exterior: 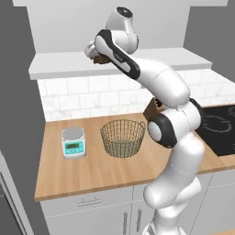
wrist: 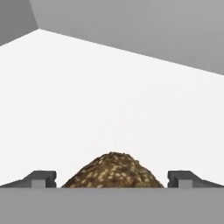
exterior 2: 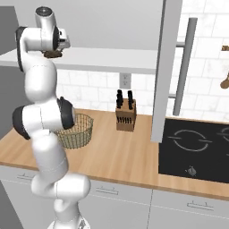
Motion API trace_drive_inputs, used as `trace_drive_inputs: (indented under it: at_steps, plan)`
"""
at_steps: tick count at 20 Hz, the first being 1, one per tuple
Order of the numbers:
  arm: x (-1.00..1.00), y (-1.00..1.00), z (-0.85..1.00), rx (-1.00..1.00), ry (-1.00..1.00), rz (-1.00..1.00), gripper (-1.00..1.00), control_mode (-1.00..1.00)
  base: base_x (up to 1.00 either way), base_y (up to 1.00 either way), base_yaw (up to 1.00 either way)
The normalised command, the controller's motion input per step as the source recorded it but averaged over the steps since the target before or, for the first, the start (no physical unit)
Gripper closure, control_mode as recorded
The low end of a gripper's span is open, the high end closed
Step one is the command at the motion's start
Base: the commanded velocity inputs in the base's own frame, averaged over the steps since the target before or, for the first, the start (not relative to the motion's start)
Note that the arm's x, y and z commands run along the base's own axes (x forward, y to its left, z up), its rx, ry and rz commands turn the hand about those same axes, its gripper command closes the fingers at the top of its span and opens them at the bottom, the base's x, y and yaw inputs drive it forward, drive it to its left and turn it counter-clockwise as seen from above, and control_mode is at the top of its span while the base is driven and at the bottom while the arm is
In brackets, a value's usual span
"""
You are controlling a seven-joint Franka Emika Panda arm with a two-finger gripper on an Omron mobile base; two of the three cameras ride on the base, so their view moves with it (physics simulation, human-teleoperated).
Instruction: Open the cabinet, pick up the bread from the cabinet and place it in the basket. Then move the basket to the dining counter.
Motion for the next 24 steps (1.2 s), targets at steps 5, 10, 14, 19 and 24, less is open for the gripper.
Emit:
trace_drive_inputs:
  at_steps: [5, 10, 14, 19, 24]
  plan:
    - [-1.0, -0.3, 0.35, 0.0, -0.05, 0.0, 1.0, -1.0, 0.0, 0.0, 0.0]
    - [-1.0, -0.37, 0.38, 0.0, -0.03, 0.0, 1.0, -1.0, 0.0, 0.0, 0.0]
    - [-1.0, -0.43, 0.54, 0.01, 0.0, 0.0, 1.0, -1.0, 0.0, 0.0, 0.0]
    - [-1.0, -0.29, 0.08, 0.01, 0.0, 0.0, 1.0, -1.0, 0.0, 0.0, 0.0]
    - [-1.0, -0.1, -0.57, 0.0, 0.0, -0.02, 1.0, -1.0, 0.0, 0.0, 0.0]
